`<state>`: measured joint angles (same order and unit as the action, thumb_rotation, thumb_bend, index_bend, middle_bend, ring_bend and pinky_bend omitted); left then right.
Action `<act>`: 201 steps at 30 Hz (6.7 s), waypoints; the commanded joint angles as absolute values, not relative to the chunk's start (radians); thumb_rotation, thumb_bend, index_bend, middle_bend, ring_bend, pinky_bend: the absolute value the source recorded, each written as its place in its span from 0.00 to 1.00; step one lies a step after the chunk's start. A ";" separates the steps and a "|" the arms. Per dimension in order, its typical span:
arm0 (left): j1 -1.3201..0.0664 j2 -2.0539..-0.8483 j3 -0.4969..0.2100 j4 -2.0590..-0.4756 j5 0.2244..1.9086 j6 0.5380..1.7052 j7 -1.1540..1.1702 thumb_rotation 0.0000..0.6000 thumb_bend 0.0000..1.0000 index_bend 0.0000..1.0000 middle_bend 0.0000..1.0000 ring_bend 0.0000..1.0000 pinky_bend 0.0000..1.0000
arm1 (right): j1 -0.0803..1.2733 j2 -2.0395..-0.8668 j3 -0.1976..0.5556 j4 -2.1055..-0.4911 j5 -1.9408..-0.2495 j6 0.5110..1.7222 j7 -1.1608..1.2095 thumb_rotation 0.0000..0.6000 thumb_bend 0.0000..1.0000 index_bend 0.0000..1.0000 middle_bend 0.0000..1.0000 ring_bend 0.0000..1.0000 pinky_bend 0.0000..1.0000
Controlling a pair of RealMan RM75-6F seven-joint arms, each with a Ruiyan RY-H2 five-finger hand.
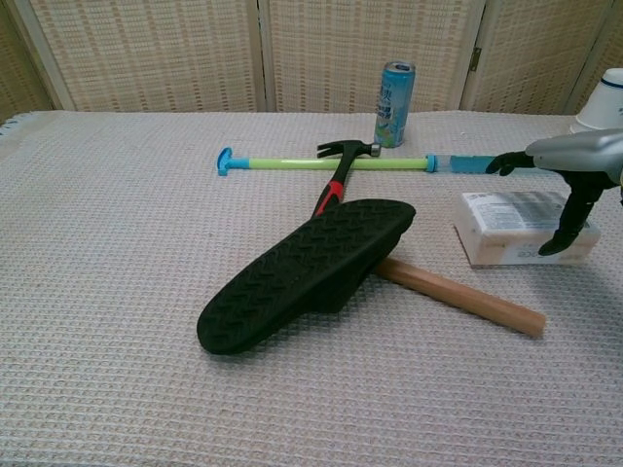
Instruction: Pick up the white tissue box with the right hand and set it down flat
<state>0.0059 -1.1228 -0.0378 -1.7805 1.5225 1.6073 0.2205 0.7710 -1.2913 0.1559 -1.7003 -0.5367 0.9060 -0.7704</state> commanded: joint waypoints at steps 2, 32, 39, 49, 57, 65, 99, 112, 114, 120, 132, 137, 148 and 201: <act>0.006 -1.122 -0.038 -1.781 1.523 1.607 0.218 1.00 0.40 0.07 0.00 0.00 0.17 | 0.796 -1.318 0.141 -1.670 -0.508 0.908 -0.767 1.00 0.09 0.00 0.04 0.00 0.00; -0.003 -1.122 -0.044 -1.770 1.497 1.580 0.204 1.00 0.40 0.07 0.00 0.00 0.17 | 0.882 -1.423 0.081 -1.561 -0.463 0.946 -0.727 1.00 0.09 0.32 0.29 0.07 0.00; -0.004 -1.125 -0.042 -1.770 1.498 1.578 0.209 1.00 0.40 0.07 0.00 0.00 0.17 | 0.864 -1.444 0.086 -1.537 -0.553 0.987 -0.682 1.00 0.09 0.50 0.40 0.17 0.00; -0.001 -1.121 -0.043 -1.772 1.501 1.586 0.202 1.00 0.40 0.07 0.00 0.00 0.17 | 0.668 -1.491 0.203 -1.466 -1.002 1.122 0.030 1.00 0.14 0.61 0.48 0.28 0.00; 0.000 -1.124 -0.041 -1.773 1.506 1.588 0.210 1.00 0.40 0.07 0.00 0.00 0.17 | 0.561 -1.490 0.191 -1.200 -1.368 1.064 1.069 1.00 0.14 0.60 0.48 0.28 0.00; -0.004 -1.131 -0.041 -1.769 1.499 1.578 0.222 1.00 0.40 0.07 0.00 0.00 0.17 | 0.585 -1.587 0.138 -0.920 -1.504 1.078 1.479 1.00 0.15 0.60 0.48 0.28 0.00; -0.016 -1.141 -0.046 -1.760 1.469 1.555 0.237 1.00 0.40 0.07 0.00 0.00 0.17 | 0.604 -1.781 0.024 -0.486 -1.574 1.076 1.696 1.00 0.19 0.46 0.48 0.24 0.00; -0.013 -1.146 -0.048 -1.758 1.476 1.572 0.252 1.00 0.40 0.07 0.00 0.00 0.17 | 0.607 -1.747 -0.020 -0.516 -1.613 1.109 1.708 1.00 0.18 0.04 0.20 0.00 0.00; -0.012 -1.146 -0.049 -1.759 1.474 1.574 0.252 1.00 0.40 0.07 0.00 0.00 0.17 | 0.606 -1.746 -0.020 -0.515 -1.611 1.113 1.704 1.00 0.18 0.03 0.18 0.00 0.00; -0.011 -1.146 -0.050 -1.759 1.475 1.576 0.251 1.00 0.40 0.07 0.00 0.00 0.17 | 0.604 -1.738 -0.022 -0.520 -1.612 1.124 1.694 1.00 0.15 0.00 0.13 0.00 0.00; -0.005 -1.144 -0.043 -1.770 1.489 1.587 0.269 1.00 0.40 0.07 0.00 0.00 0.17 | 0.565 -1.422 -0.018 -0.962 -1.619 1.250 1.257 1.00 0.10 0.00 0.00 0.00 0.00; -0.003 -1.144 -0.041 -1.774 1.502 1.596 0.274 1.00 0.40 0.07 0.00 0.00 0.17 | 0.535 -1.282 0.076 -1.317 -1.462 1.239 0.706 1.00 0.10 0.00 0.00 0.00 0.00; 0.000 -1.143 -0.041 -1.776 1.508 1.603 0.273 1.00 0.40 0.07 0.00 0.00 0.17 | 0.587 -1.043 0.115 -1.819 -1.163 1.044 -0.019 1.00 0.10 0.00 0.00 0.00 0.00; 0.002 -1.146 -0.052 -1.763 1.493 1.604 0.281 1.00 0.40 0.07 0.00 0.00 0.17 | 0.835 -1.195 0.129 -1.757 -0.595 0.967 -0.473 1.00 0.10 0.24 0.23 0.06 0.00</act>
